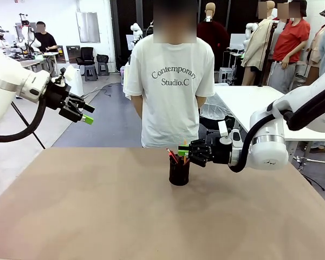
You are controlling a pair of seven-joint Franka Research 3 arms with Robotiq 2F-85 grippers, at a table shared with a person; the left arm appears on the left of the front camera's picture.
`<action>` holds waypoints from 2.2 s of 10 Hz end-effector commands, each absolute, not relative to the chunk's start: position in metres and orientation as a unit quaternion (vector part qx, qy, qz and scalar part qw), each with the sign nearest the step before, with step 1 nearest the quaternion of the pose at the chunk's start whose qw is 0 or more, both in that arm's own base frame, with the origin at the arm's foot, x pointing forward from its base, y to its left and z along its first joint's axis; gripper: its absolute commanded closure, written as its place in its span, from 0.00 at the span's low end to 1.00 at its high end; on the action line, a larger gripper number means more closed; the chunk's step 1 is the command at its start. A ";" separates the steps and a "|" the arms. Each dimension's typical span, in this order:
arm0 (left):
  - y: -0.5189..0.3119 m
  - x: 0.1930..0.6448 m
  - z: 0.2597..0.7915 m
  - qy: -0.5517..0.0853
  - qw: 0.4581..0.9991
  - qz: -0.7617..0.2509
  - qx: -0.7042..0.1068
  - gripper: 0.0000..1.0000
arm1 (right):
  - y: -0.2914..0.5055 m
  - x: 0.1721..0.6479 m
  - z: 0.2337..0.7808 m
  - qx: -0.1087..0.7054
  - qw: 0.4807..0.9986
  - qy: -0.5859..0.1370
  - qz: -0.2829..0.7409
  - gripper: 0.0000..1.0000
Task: Place the pens into the pen holder.
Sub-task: Pick up a writing instrument from the table and place it into the Pen holder.
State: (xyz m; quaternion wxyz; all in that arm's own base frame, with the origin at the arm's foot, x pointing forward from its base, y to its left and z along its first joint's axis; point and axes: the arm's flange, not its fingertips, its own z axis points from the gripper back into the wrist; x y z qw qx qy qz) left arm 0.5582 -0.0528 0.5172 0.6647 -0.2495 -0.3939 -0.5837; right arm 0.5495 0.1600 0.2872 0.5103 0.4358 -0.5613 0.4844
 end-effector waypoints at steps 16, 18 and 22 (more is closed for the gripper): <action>-0.051 0.557 0.517 -0.395 0.663 -0.585 -0.249 0.00 | 0.141 0.567 0.351 0.459 0.547 -0.452 0.536 0.00; -0.051 0.557 0.517 -0.395 0.663 -0.585 -0.249 0.00 | 0.133 0.574 0.373 0.453 0.548 -0.423 0.562 0.00; -0.051 0.557 0.517 -0.395 0.663 -0.585 -0.249 0.00 | 0.113 0.591 0.421 0.414 0.552 -0.377 0.618 0.00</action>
